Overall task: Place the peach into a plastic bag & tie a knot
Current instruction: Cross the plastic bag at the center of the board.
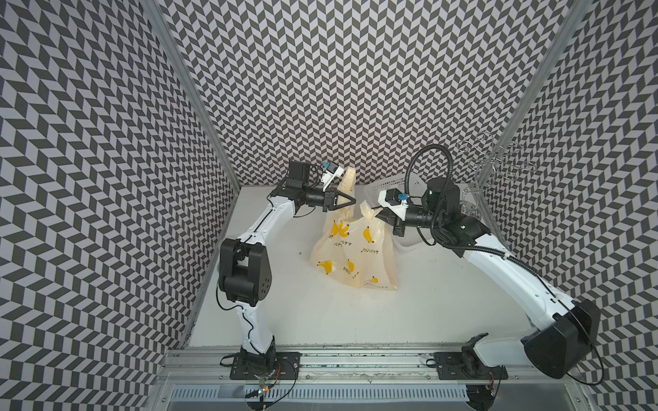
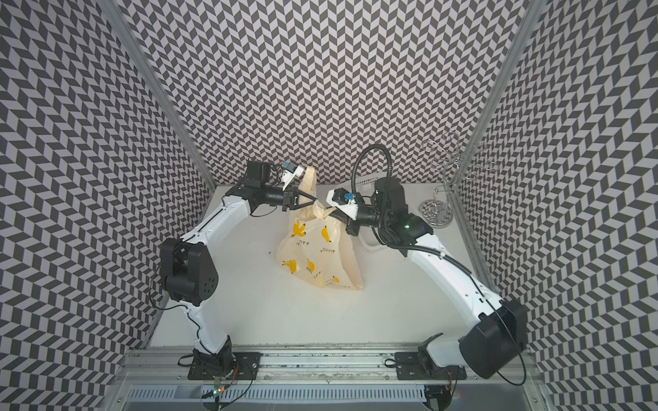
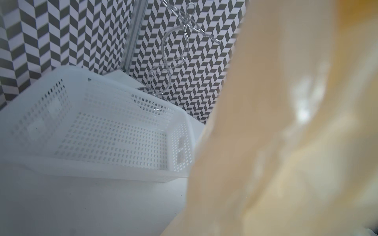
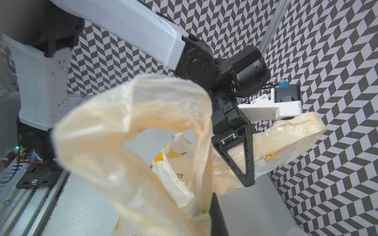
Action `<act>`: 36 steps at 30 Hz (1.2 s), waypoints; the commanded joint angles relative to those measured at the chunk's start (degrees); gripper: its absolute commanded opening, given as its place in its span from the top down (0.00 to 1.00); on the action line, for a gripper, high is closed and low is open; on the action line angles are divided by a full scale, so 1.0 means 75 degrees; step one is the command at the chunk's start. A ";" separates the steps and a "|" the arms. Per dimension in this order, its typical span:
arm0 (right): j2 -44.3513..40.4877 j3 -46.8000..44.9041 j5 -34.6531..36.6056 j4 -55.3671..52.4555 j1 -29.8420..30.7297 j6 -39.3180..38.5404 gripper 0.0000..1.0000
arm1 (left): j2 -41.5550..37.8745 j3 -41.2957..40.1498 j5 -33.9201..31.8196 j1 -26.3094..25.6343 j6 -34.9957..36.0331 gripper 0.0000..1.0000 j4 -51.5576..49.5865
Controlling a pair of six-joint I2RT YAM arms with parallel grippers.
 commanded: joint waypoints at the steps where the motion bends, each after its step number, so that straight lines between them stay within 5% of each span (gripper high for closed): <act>1: 0.0237 0.0281 -0.0098 -0.0033 0.0109 -0.0616 1.00 | -0.0562 -0.0128 -0.0356 -0.0097 0.0284 1.00 -0.0732; 6: 0.0737 0.0846 0.0390 -0.0569 0.0501 -0.1031 1.00 | -0.0240 0.0336 -0.1744 -0.0569 0.0907 0.97 -0.2036; 10: 0.1295 0.1338 0.1143 -0.1105 0.0537 -0.1343 1.00 | -0.0234 0.0356 -0.1996 -0.0888 0.1361 0.92 -0.2468; 24: 0.1550 0.1590 0.1642 -0.1347 0.0549 -0.1698 1.00 | -0.0562 0.0496 -0.0587 -0.0773 0.2647 0.67 -0.3057; 32: 0.1584 0.1574 0.1404 -0.1148 0.0551 -0.1516 1.00 | -0.0668 0.0472 -0.0408 -0.0939 0.3058 0.40 -0.3255; 36: 0.1523 0.1483 0.1290 -0.1059 0.0537 -0.1464 1.00 | -0.0833 0.0316 -0.0533 -0.0904 0.2980 0.36 -0.3006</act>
